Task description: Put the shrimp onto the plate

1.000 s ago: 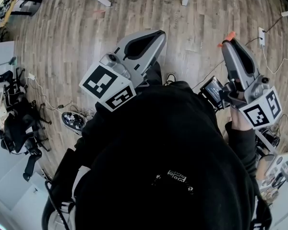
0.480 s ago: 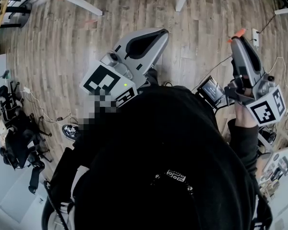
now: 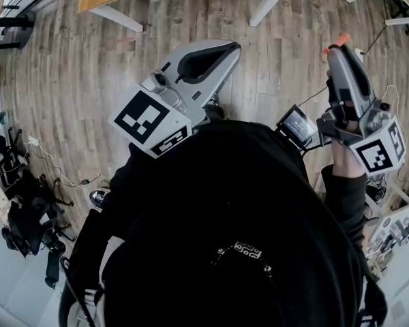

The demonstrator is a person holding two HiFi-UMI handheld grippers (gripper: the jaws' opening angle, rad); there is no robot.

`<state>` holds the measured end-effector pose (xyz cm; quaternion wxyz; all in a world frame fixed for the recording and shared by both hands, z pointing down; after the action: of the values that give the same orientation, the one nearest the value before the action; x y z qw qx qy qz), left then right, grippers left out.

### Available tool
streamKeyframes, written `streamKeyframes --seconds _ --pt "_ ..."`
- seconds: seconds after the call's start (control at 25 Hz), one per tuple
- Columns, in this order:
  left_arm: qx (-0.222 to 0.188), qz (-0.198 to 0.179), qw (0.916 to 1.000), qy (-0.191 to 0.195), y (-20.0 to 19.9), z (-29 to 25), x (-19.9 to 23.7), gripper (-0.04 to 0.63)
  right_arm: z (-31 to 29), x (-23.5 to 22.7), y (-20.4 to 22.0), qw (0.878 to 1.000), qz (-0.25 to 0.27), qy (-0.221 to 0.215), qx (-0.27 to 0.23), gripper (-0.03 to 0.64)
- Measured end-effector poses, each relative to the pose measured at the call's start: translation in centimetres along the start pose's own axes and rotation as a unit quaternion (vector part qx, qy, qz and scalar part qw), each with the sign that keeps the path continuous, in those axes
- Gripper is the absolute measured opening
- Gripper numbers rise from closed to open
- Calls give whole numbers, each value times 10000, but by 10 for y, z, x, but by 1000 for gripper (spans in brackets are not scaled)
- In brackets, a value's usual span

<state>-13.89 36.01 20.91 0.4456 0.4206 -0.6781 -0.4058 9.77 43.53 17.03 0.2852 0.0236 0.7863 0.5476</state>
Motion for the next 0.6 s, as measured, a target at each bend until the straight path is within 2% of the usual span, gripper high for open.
streamKeyframes --seconds 0.28,0.6 --pt "-167 169 9997 108 -7 17 55 5 -55 11 -15 9999 93 -21 117 78" --pt "-277 495 9984 60 6 20 75 5 -95 2 -17 9988 71 -268 404 78"
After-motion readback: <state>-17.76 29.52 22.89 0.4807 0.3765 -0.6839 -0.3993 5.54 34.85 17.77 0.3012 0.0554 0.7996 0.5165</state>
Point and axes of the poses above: the fingertips, and each gripper's own axes: z backward along the fingers, x to its left, y out of its underside, the point moved 7 cm from there along z, backward along the fingers, and after that the axes turned 12 degrees about x, right-handed, at the moved point
